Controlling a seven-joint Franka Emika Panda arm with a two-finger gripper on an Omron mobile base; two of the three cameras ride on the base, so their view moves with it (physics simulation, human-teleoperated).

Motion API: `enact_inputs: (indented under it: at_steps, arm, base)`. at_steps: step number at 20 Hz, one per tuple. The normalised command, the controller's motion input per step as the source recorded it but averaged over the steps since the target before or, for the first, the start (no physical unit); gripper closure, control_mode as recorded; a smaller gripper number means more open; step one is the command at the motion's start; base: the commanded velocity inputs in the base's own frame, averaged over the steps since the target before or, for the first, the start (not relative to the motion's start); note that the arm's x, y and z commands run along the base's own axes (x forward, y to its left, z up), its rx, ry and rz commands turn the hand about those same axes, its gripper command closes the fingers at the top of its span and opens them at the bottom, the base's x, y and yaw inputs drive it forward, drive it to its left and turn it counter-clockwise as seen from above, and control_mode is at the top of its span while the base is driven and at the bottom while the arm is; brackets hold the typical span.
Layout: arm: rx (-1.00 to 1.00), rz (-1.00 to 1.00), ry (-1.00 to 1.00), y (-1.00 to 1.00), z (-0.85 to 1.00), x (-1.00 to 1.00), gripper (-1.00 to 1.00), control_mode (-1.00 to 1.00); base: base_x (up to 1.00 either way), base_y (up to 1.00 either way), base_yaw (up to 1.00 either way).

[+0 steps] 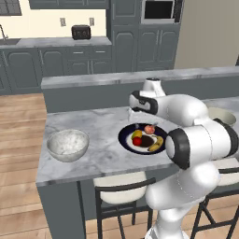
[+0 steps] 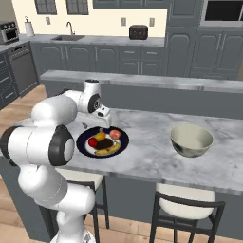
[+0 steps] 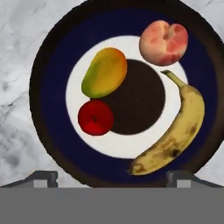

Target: Take the fruits from the plate on the dining counter and place two fruits in each bowl.

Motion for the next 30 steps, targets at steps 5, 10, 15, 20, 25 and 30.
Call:
enact_inputs:
  at_steps: [5, 10, 15, 20, 25, 30]
  arm:
    - [-0.01, 0.0, 0.07, 0.1, -0.61, 0.5, -1.0, -1.0]
    - [-0.01, 0.0, 0.0, 0.13, -0.48, 0.4, -1.0, -1.0]
    - [0.0, 0.0, 0.06, 0.04, -0.25, -0.09, -1.0, -1.0]
    - [0.0, 0.0, 0.04, 0.07, -0.09, -0.28, -1.0, -1.0]
    - [0.0, 0.0, 0.0, 0.0, 0.0, -0.06, -1.0, -1.0]
    - [0.0, 0.0, 0.0, 0.0, -0.14, 0.12, -1.0, -1.0]
  base:
    - [0.0, 0.0, 0.0]
    - [0.0, 0.0, 0.0]
    - [0.0, 0.0, 0.0]
    - [0.0, 0.0, 0.0]
    - [0.0, 0.0, 0.0]
    - [0.0, 0.0, 0.0]
